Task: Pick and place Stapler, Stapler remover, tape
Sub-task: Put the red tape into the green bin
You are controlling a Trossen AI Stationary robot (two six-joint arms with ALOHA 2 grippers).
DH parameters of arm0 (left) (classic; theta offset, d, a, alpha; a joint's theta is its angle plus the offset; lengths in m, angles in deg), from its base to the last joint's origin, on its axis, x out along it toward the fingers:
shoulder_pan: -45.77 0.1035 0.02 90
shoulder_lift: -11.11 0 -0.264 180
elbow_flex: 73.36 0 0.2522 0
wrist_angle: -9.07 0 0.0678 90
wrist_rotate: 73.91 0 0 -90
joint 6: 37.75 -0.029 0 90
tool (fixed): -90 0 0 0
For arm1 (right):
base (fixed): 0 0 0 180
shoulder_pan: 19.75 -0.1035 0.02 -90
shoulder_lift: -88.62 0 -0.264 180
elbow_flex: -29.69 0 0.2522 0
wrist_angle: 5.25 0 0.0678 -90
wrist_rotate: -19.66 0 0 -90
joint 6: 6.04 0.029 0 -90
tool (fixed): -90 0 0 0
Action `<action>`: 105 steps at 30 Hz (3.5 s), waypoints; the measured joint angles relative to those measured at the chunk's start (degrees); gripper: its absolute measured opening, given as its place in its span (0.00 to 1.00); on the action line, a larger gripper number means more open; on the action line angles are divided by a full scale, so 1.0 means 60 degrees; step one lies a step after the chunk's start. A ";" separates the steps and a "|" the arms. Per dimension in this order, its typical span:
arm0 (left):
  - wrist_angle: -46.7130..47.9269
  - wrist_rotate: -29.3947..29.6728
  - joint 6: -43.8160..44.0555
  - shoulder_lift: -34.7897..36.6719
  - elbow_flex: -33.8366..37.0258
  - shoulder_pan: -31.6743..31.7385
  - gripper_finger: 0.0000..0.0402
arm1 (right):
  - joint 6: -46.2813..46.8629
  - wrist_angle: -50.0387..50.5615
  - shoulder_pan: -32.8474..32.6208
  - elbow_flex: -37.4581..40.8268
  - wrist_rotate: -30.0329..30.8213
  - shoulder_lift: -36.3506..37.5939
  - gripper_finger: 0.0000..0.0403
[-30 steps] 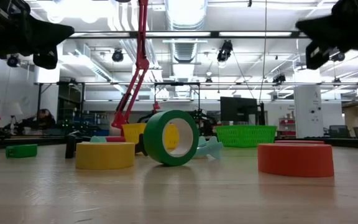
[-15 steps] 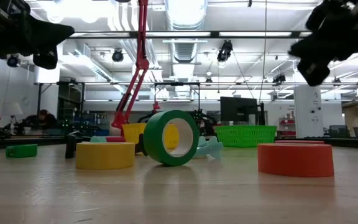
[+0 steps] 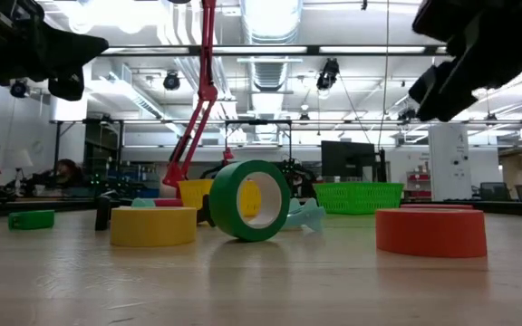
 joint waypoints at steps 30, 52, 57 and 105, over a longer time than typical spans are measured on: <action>0.0147 0.0004 0.0000 -0.0005 0.0002 -0.0001 0.02 | -0.0731 0.1375 -0.0198 -0.1609 0.0682 -0.4623 0.26; 0.0161 0.0004 0.0000 -0.0013 -0.0001 0.0001 0.02 | -0.2231 0.1472 0.1030 -0.1507 0.1768 -0.2869 0.13; 0.0165 0.0004 0.0002 -0.0013 0.0000 0.0001 0.02 | -0.3173 0.1443 0.1914 -0.1512 0.2655 -0.2212 0.13; 0.0191 0.0004 0.0002 -0.0013 0.0000 0.0001 0.02 | -0.3580 0.2983 1.0195 -0.4112 -0.0857 -0.5564 0.13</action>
